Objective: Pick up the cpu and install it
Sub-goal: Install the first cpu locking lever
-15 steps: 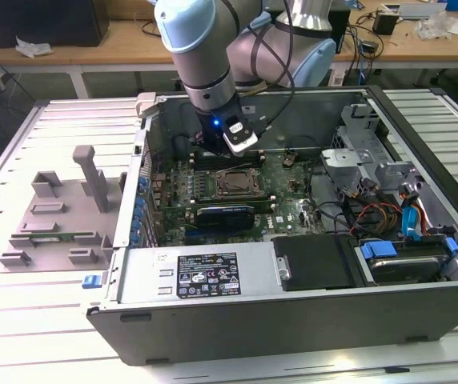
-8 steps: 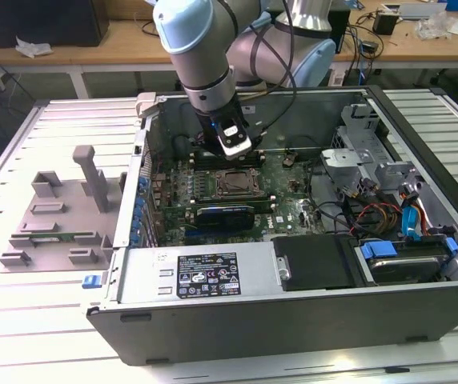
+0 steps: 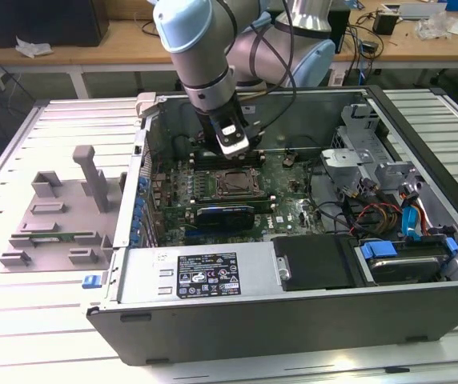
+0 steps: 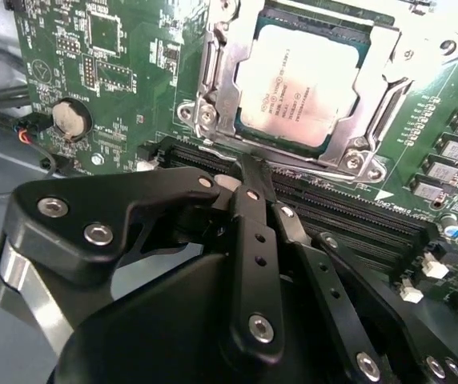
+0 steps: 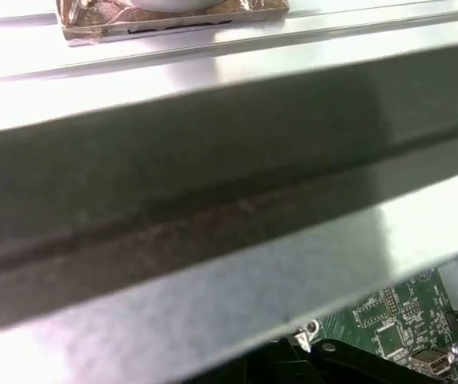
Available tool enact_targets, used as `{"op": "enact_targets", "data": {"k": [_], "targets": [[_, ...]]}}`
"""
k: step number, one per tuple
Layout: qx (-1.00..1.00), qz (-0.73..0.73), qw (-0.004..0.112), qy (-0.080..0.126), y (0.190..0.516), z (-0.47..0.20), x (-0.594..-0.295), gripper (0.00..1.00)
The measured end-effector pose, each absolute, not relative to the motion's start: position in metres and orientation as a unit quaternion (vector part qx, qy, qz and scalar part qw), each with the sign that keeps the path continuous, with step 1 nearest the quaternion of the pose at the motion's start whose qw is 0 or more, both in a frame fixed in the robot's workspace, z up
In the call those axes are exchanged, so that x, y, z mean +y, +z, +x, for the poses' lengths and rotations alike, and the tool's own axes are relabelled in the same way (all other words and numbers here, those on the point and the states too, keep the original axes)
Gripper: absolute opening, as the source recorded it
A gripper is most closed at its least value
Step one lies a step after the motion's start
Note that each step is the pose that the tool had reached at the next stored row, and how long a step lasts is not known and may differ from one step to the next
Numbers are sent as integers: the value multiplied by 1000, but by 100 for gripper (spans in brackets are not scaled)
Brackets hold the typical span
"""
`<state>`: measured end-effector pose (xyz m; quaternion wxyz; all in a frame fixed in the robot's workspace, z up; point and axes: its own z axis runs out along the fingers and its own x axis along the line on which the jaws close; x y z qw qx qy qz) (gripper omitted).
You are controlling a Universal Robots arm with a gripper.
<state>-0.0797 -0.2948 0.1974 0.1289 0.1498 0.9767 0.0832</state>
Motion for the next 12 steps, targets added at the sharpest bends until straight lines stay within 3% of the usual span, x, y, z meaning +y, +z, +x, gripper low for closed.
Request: {"op": "enact_targets", "data": {"k": [12], "targets": [[972, 178, 131, 79, 194, -80, -294, 11]]}}
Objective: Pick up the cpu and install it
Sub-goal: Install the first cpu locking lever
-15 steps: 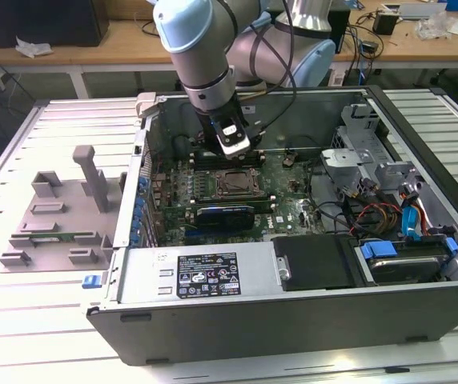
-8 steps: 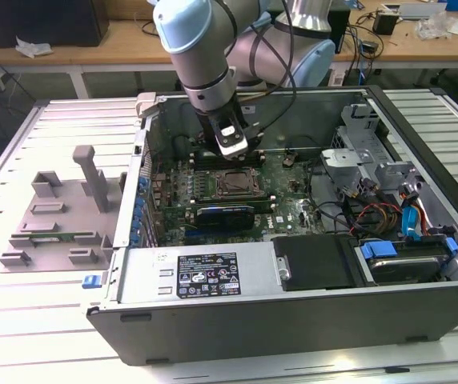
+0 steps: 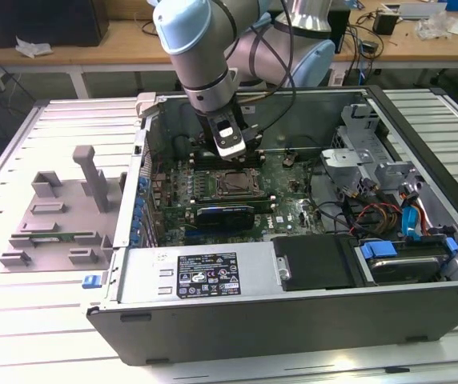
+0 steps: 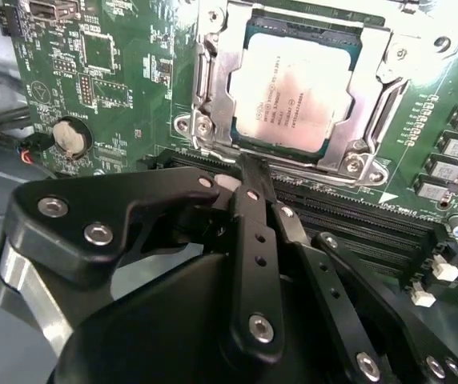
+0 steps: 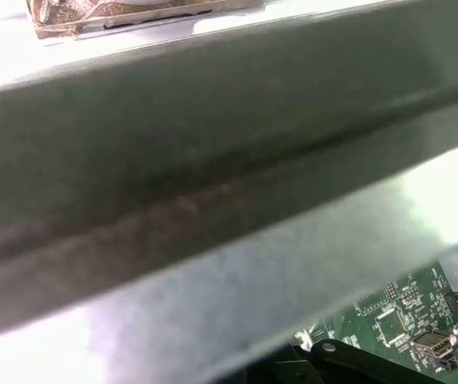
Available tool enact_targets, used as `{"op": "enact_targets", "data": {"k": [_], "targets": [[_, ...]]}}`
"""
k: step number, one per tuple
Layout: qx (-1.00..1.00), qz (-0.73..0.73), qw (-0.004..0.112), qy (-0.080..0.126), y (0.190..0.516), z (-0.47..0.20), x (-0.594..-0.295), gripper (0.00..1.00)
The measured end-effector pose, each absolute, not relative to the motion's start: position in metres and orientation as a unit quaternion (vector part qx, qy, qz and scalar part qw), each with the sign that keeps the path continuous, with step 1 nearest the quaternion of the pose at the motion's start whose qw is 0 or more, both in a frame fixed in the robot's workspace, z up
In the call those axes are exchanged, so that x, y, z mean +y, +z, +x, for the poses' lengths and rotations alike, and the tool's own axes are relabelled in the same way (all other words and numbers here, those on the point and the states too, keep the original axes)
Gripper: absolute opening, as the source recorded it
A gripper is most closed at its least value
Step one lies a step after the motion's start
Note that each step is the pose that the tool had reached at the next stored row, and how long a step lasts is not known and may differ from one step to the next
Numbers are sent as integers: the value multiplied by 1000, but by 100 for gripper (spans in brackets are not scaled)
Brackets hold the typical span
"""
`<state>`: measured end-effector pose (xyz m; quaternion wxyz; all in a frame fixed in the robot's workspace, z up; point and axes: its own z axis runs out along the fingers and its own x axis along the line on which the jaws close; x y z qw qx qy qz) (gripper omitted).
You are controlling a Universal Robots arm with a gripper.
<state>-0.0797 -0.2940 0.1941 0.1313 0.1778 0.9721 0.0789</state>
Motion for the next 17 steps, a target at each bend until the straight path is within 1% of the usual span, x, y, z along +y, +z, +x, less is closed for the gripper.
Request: {"op": "enact_targets", "data": {"k": [4, 9, 17], "targets": [[972, 179, 131, 84, 194, -80, -294, 11], [972, 178, 131, 83, 200, -80, -294, 11], [973, 177, 133, 69, 234, -80, -294, 11]]}}
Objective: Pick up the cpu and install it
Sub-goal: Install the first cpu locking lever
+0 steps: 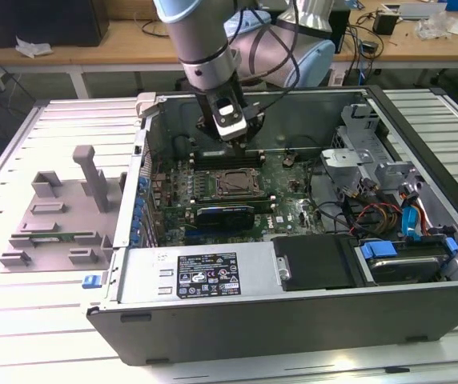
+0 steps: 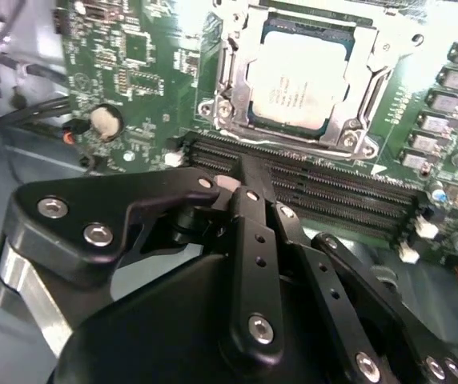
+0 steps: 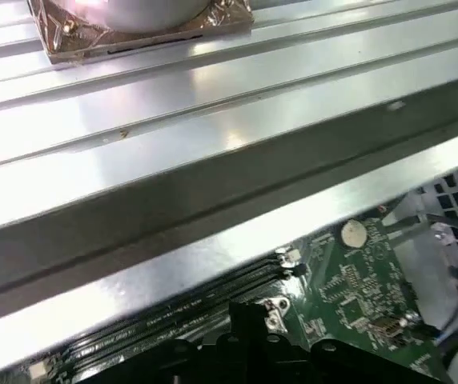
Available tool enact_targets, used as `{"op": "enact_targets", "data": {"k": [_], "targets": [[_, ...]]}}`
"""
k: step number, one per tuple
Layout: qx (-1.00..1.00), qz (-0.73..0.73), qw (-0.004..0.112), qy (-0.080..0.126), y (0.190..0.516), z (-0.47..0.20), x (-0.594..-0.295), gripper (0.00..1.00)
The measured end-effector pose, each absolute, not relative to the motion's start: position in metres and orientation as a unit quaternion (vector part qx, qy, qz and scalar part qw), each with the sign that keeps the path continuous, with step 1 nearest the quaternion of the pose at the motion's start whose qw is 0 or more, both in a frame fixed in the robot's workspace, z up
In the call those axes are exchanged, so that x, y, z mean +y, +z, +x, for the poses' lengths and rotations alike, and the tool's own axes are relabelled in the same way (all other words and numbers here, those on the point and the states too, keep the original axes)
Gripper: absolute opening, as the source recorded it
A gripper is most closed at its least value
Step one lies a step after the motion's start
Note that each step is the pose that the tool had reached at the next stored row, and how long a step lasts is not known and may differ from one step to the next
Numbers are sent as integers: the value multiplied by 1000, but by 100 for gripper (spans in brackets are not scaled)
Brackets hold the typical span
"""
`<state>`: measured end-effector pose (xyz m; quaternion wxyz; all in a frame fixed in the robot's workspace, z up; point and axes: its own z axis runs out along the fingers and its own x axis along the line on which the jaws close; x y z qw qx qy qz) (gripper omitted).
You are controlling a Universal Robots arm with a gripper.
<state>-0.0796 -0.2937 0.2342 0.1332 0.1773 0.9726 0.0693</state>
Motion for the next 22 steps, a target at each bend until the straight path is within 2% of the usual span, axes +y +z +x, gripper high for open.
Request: {"op": "enact_targets", "data": {"k": [5, 10, 12, 14, 15, 17, 19, 22], "targets": [[973, 179, 134, 64, 253, -80, -294, 11], [973, 179, 134, 61, 253, -80, -294, 11], [974, 180, 122, 59, 253, -79, -294, 11], [976, 181, 104, 54, 253, -78, -294, 11], [978, 182, 87, 51, 253, -77, -294, 11], [980, 183, 68, 45, 252, -76, -294, 11], [982, 183, 42, 32, 252, -74, -294, 11], [982, 183, 41, 32, 252, -74, -294, 11]]}}
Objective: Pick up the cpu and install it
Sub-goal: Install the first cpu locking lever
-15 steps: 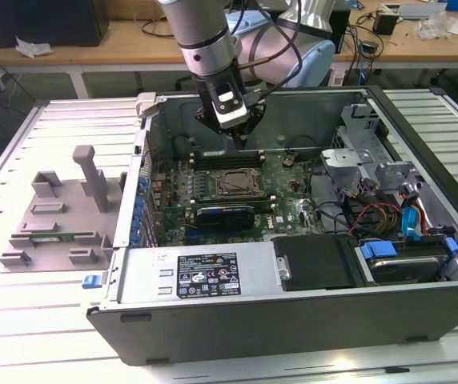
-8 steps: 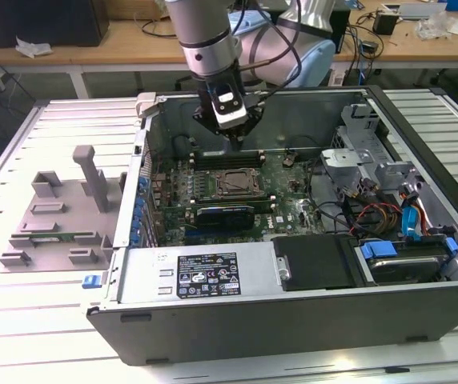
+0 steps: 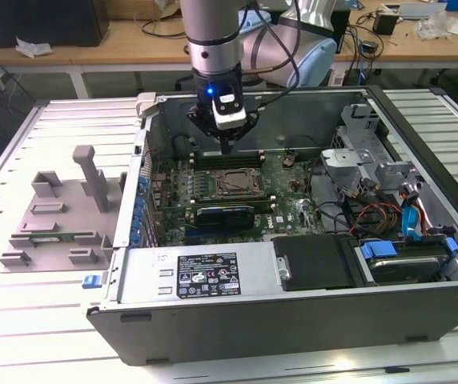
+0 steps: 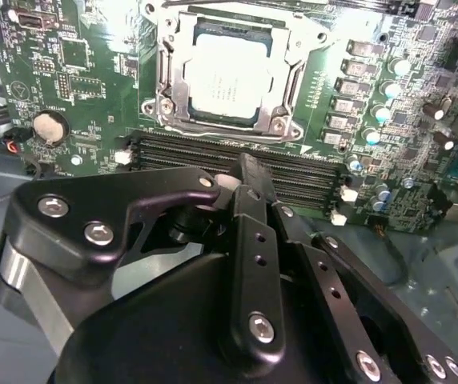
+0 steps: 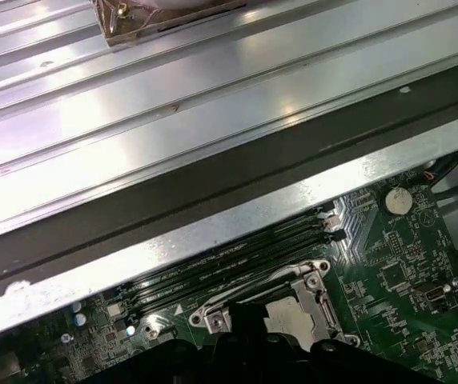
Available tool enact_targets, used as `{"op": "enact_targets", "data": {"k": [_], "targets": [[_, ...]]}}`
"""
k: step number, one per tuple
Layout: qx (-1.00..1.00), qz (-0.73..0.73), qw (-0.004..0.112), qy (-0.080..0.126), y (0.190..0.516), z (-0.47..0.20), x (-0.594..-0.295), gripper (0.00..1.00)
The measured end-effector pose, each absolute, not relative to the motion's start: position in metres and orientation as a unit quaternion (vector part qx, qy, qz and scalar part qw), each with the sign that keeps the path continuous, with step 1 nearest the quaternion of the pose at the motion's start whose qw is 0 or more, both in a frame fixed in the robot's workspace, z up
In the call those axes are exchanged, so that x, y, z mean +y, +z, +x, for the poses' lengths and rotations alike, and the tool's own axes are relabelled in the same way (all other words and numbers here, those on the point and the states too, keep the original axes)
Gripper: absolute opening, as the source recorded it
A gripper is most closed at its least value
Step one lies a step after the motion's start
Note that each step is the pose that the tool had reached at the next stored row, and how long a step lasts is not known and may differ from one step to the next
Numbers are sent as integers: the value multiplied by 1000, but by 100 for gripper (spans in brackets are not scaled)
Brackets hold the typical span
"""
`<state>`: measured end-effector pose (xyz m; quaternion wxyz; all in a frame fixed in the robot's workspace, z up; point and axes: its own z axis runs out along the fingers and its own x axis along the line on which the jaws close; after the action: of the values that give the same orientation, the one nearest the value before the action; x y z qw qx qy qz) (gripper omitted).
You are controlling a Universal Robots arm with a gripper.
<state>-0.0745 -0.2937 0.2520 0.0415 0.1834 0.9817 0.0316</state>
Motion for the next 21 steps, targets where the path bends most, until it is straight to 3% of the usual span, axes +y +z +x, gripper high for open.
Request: {"op": "enact_targets", "data": {"k": [7, 21], "targets": [[988, 152, 26, -1, 250, -65, -295, 11], [992, 124, 23, -1, 249, -64, -312, 11]]}}
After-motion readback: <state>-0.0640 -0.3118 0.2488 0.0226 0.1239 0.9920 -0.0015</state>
